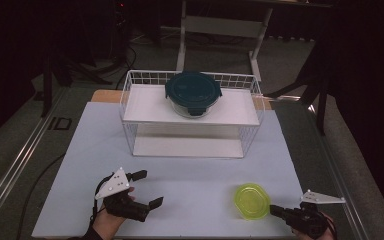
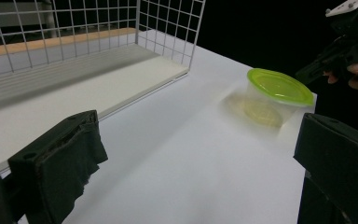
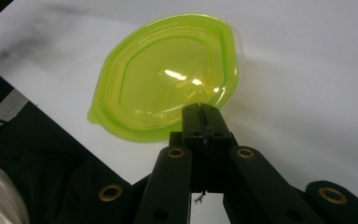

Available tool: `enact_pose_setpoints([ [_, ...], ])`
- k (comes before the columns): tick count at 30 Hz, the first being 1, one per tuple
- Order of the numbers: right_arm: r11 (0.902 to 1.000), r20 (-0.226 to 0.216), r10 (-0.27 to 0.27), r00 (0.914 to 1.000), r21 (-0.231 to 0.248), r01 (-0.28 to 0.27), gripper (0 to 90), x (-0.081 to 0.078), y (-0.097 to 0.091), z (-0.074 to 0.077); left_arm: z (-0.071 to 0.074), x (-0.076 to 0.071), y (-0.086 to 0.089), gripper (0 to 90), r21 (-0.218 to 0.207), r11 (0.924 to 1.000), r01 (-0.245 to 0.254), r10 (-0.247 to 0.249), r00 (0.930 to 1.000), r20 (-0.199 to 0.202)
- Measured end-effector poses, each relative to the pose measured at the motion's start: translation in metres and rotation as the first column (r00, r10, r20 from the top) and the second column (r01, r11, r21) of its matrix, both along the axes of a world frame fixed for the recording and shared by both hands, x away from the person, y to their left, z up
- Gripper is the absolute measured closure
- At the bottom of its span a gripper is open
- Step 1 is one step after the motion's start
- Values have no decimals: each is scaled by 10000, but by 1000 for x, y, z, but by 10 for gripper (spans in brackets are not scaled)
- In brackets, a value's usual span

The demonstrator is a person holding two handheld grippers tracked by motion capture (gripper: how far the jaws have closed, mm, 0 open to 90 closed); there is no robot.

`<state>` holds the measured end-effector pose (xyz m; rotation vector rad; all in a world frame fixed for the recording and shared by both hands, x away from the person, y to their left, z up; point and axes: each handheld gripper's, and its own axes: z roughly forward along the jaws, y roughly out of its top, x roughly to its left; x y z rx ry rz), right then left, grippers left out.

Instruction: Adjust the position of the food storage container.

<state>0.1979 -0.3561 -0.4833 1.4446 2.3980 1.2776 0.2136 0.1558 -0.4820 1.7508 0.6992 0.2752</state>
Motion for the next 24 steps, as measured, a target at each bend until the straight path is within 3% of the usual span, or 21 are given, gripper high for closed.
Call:
enact_pose_setpoints([
  [9,9993,-43,375,9993,62,-375,899,5,13,-1,0,1,0,4,-26,10000,5,-5,10000,-24],
  [24,9925,-151,1214,9925,-112,-1216,900,29,51,1,-1,1,0,4,-28,10000,4,-4,10000,-62],
])
